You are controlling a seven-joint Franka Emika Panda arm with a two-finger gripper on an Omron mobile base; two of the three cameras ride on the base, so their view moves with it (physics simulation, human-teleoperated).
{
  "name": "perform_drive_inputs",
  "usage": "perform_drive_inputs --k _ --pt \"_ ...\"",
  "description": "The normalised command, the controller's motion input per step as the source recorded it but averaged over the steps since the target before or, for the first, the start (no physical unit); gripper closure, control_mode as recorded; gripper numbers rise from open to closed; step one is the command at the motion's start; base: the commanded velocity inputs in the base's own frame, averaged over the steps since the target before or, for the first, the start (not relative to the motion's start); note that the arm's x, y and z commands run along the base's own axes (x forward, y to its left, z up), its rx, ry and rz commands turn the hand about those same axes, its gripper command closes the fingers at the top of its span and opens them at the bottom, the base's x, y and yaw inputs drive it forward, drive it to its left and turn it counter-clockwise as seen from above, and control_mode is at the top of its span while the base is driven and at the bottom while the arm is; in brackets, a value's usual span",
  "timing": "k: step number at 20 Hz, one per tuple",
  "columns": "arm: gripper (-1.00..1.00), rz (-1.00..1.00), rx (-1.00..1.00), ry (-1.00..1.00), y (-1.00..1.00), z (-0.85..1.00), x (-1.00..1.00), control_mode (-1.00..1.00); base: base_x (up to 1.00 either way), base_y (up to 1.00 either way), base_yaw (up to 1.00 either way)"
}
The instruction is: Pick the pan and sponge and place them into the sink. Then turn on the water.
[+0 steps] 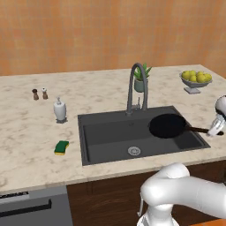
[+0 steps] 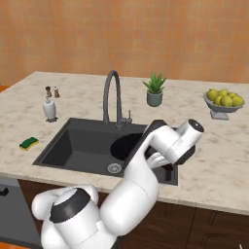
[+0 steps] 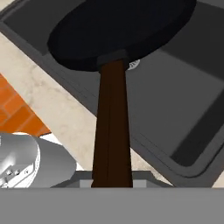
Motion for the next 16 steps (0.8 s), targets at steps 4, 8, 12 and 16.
perform_drive_inputs --k 4,8,12,16 --pt "1.0 0.3 0.0 0.13 0.15 -0.11 0.2 -1.0 0.0 0.0 0.0" --pt "1.0 0.28 0.0 0.08 0.2 -0.09 0.35 -1.0 0.0 0.0 0.0" --pt "1.0 0.13 0.0 0.1 0.47 -0.14 0.31 -1.0 0.0 0.0 0.0" --pt "1.0 0.02 0.0 0.03 0.45 -0.2 0.22 -1.0 0.0 0.0 0.0"
